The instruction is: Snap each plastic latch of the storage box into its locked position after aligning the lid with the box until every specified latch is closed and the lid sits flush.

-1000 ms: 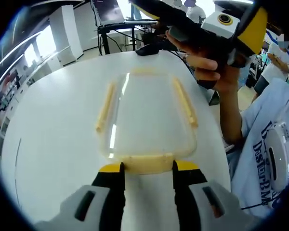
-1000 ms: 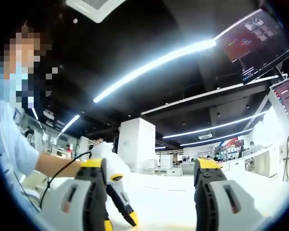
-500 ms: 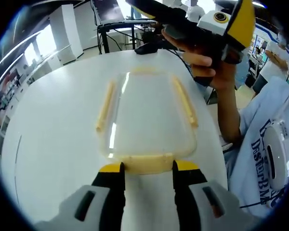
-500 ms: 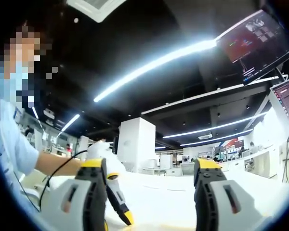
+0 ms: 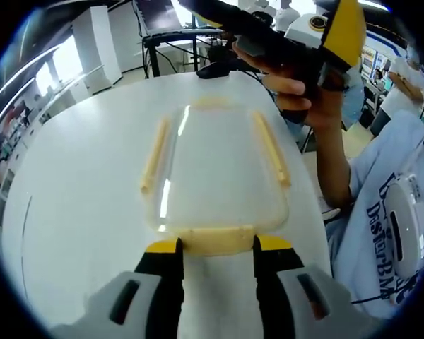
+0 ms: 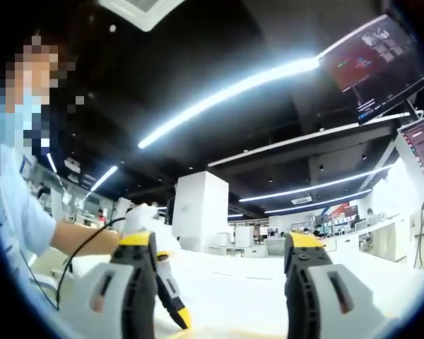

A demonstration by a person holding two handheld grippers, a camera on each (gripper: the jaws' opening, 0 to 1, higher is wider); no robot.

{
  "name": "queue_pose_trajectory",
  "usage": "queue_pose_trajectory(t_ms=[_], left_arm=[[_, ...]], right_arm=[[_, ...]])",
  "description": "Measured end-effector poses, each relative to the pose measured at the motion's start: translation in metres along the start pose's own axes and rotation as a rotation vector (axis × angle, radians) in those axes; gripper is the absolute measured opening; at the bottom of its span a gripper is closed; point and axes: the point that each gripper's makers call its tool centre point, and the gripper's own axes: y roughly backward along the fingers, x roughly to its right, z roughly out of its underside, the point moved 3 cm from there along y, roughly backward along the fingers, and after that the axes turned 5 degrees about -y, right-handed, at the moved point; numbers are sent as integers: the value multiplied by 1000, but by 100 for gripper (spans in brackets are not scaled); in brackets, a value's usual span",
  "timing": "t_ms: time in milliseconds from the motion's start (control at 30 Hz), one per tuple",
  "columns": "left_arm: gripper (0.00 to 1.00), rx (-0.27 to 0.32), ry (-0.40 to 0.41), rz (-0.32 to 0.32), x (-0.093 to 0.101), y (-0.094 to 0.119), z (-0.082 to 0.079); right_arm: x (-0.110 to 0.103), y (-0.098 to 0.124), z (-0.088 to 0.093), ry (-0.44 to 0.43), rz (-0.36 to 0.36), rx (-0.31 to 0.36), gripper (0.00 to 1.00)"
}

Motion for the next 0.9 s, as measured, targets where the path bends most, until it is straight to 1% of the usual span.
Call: queue_pose_trajectory(t_ms=[633,900], left_arm=[[38,-10,-2,5,5,5,7],[38,-2,0,4,9,9,11]], right_arm=[[-3,-2,3,11,-3,-10,73],[-3,-3,4,10,0,-13,73]])
